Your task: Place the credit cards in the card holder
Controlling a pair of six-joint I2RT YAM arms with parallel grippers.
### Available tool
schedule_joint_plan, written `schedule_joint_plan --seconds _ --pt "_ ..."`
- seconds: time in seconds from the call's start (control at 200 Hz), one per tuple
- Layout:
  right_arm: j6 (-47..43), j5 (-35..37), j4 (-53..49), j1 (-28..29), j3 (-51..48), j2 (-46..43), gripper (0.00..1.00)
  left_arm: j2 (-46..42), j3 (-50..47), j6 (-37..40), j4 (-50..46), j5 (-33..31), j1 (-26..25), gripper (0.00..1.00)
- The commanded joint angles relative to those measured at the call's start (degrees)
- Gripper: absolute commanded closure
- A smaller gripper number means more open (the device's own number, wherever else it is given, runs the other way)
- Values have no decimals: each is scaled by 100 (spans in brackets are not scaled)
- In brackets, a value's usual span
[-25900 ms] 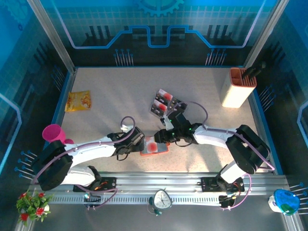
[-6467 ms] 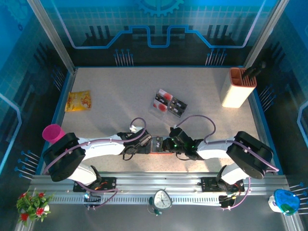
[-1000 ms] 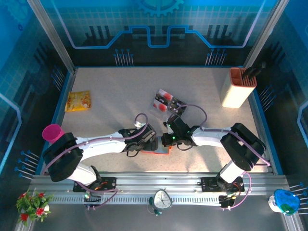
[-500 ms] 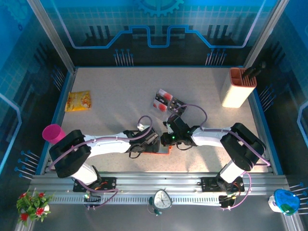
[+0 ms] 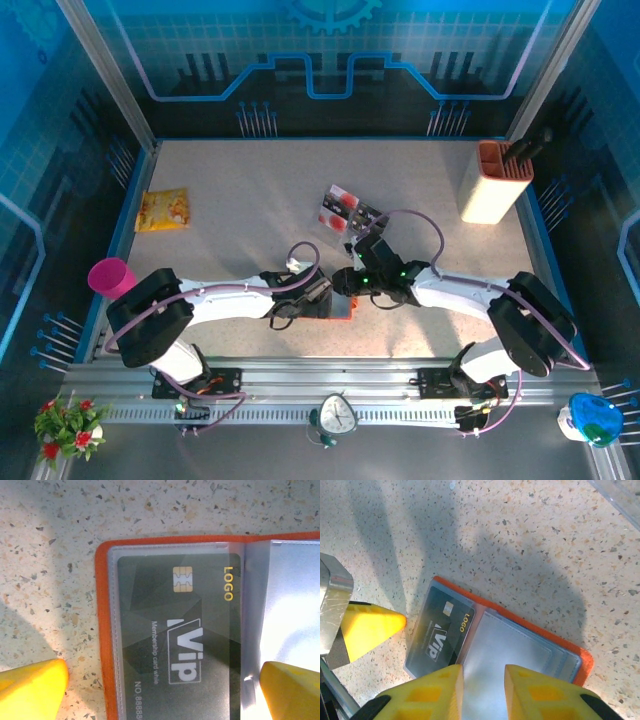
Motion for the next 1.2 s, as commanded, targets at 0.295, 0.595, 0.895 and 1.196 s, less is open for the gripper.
schedule_joint_plan --seconds 0.295,0.595,0.895,1.196 --pt "206 141 48 -47 -62 578 65 103 -130 -149 -44 -140 -32 1" --pt "233 68 183 -53 -77 852 60 107 -184 -163 2 -131 -32 1" --pt "611 -672 816 -226 -156 1006 62 -22 -228 -167 13 -153 -34 1" --pt "725 -947 930 -235 -21 990 66 -390 -151 -107 -126 -203 -33 1"
